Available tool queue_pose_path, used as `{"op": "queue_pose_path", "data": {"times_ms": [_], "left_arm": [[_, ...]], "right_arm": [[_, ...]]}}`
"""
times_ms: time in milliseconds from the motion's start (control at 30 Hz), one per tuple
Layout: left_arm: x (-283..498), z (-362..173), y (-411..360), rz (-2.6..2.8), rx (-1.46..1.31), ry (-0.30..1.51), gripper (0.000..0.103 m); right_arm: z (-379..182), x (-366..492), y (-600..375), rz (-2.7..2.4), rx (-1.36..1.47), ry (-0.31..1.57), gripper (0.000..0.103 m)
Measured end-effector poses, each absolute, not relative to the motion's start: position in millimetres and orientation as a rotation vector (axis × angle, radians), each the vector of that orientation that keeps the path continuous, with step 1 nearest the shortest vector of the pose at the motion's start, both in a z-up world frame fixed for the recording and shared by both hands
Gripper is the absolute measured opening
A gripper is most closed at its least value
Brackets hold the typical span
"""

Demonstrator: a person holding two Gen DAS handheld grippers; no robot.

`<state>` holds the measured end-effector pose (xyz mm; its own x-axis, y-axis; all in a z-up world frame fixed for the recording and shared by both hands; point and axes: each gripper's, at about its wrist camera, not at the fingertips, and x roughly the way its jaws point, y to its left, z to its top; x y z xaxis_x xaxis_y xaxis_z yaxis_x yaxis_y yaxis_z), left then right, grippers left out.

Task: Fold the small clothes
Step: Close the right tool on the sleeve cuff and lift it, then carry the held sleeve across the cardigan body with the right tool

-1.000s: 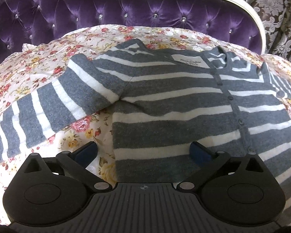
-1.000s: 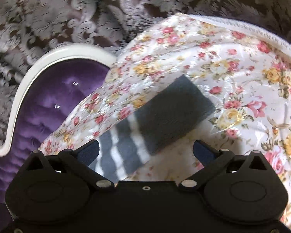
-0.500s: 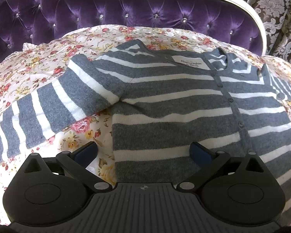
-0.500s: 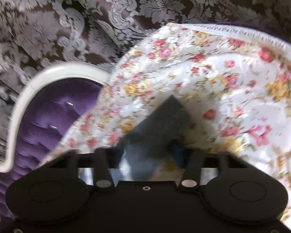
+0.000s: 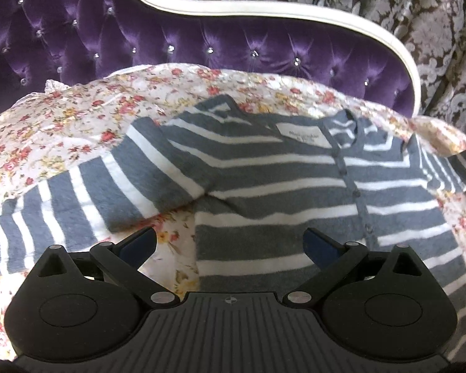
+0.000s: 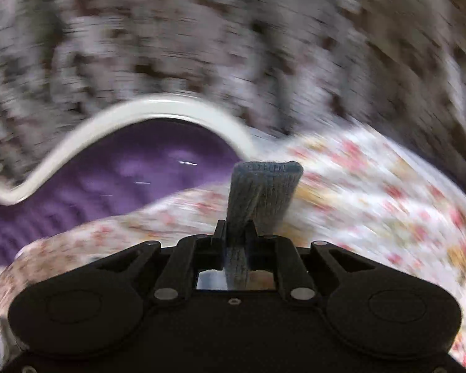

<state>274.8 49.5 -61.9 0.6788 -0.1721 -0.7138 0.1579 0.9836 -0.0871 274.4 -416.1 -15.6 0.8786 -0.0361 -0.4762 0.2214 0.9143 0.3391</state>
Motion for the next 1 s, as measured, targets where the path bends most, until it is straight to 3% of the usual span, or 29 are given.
{"op": "queue_pose_path", "data": {"times_ms": [167, 300, 800, 900, 1000], "left_arm": [[271, -50, 65, -0.172, -0.055, 0.782, 0.102], [271, -46, 79, -0.148, -0.077, 0.774, 0.102], [275, -38, 116, -0.087, -0.161, 0.77, 0.102], [276, -40, 118, -0.085, -0.172, 0.777, 0.102], [277, -42, 118, -0.083, -0.168, 0.782, 0.102]], "right_arm": [[30, 292, -327, 0.08, 0.297, 0.454, 0.018], [35, 308, -255, 0.249, 0.261, 0.472, 0.018], [-69, 348, -75, 0.502, 0.136, 0.689, 0.02], [-82, 347, -62, 0.531, 0.142, 0.714, 0.029], [-91, 342, -57, 0.581, 0.151, 0.724, 0.057]]}}
